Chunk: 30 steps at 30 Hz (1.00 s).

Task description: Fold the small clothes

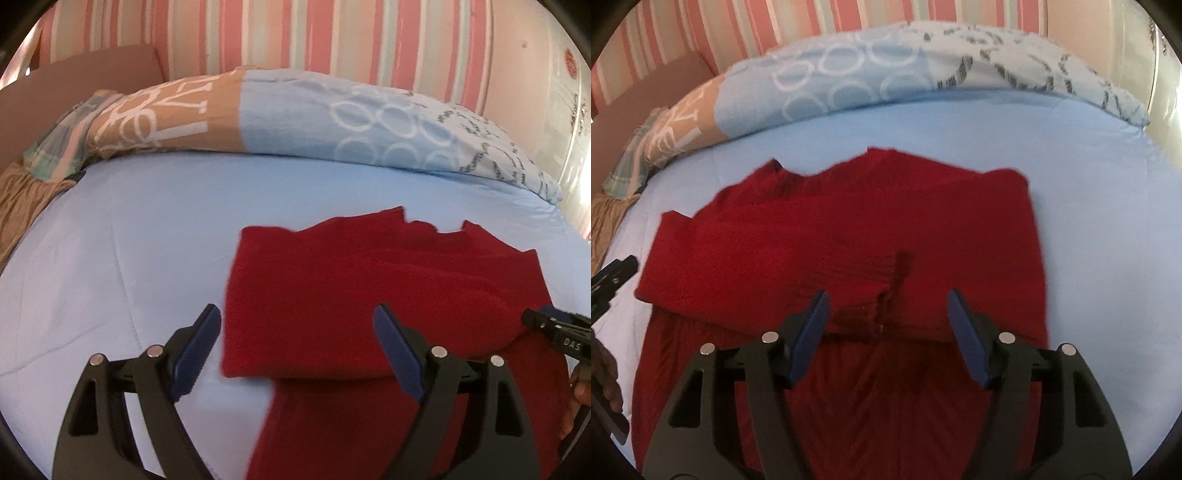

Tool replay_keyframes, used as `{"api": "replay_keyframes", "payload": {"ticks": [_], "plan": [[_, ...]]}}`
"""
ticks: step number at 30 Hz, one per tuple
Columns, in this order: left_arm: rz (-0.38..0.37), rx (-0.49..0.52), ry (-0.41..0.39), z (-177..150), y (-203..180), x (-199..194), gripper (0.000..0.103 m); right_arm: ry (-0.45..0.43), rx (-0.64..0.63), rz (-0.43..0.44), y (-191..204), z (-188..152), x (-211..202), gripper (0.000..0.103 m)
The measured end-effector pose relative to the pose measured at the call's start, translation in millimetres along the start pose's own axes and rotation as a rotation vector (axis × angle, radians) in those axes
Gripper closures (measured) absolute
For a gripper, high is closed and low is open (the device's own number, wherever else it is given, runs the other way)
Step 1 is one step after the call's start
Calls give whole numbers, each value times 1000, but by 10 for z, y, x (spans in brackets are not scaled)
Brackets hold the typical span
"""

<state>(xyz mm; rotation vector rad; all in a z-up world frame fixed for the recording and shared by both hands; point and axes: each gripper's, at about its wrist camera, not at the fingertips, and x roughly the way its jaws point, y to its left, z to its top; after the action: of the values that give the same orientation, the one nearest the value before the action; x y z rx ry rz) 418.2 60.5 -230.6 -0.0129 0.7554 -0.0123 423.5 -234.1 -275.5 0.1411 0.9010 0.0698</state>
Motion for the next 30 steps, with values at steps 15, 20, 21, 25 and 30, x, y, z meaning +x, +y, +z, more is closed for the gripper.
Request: {"api": "replay_keyframes", "payload": {"ticks": [15, 20, 21, 25, 30], "plan": [[16, -21, 5, 63, 86, 85, 18, -162, -30, -64, -179, 425, -487, 96], [44, -16, 31, 98, 28, 213, 18, -126, -61, -140, -437, 406, -368, 96], [67, -6, 57, 74, 14, 302, 18, -94, -70, -162, -486, 349, -277, 96], [122, -20, 126, -55, 59, 575, 17, -16, -73, -202, -634, 138, -47, 95], [131, 23, 137, -121, 61, 600, 16, -36, -65, -213, -684, 89, -93, 75]]}}
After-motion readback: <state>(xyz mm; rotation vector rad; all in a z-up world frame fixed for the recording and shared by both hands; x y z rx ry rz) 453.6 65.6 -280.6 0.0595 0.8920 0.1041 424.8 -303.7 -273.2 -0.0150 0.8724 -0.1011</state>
